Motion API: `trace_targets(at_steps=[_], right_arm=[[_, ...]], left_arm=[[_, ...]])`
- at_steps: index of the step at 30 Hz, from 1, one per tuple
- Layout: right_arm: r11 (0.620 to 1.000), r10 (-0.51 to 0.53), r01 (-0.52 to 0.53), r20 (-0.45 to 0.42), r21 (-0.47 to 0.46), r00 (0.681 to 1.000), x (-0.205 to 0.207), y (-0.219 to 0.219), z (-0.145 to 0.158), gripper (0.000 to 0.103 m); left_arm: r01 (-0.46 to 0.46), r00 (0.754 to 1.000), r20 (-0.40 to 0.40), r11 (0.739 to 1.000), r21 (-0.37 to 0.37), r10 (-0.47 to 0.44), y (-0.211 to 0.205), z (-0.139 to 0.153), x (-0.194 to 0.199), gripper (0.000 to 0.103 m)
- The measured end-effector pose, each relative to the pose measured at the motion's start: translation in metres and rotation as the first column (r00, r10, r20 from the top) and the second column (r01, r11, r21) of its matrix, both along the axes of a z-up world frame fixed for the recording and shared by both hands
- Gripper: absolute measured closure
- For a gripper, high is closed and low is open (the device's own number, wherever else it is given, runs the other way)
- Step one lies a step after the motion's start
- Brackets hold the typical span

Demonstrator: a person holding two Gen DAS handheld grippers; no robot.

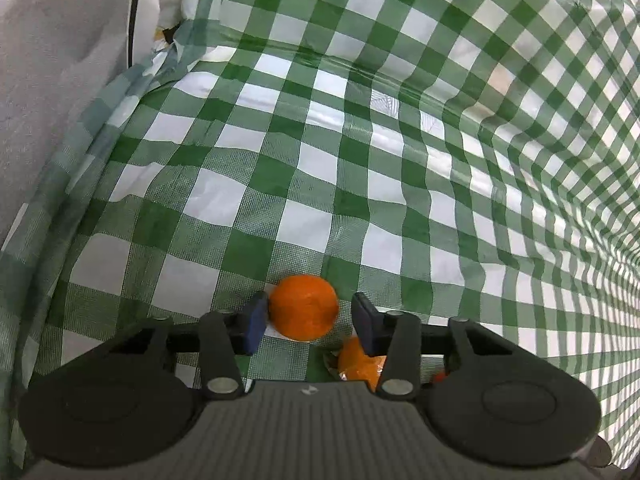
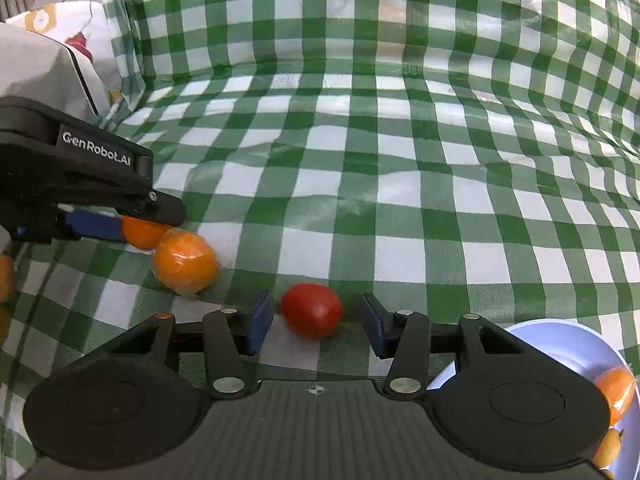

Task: Organize fruits
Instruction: 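Grasp a mandarin with the left gripper while the right grasps a red tomato, then carry the mandarin and red tomato over the blue plate with both grippers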

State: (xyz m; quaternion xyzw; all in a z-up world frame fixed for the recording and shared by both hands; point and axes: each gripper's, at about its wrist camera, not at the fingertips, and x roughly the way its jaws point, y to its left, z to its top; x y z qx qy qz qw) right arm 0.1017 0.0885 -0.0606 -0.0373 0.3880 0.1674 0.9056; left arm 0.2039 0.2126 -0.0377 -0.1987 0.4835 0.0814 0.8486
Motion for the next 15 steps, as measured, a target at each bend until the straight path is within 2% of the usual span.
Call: trace_targets(at_steps=[1,3,7,15], right_arm=[[1.000,0.000,0.000,-0.005,0.000,1.000,0.001,0.000,-0.001,0.062],[1.000,0.004,-0.004,-0.010,-0.002,1.000,0.001,0.002,-0.003,0.069],[1.000,0.020,-0.020,-0.009,0.002,1.000,-0.001,0.002,-0.001,0.070],[0.997,0.032,-0.034,0.034,0.066,0.999,-0.019,-0.014,0.023,0.070]], left_arm=[[0.004,1.000,-0.005,1.000,0.020,-0.004,-0.001,0.000,0.000,0.062],[0.023,1.000,-0.013,0.999,0.038,-0.022,-0.003,0.001,0.002,0.063],[0.033,0.999,-0.040,0.998,0.061,-0.030,-0.005,0.006,0.002,0.063],[0.025,1.000,0.005,0.996,0.086,-0.025,-0.012,0.032,-0.013,0.063]])
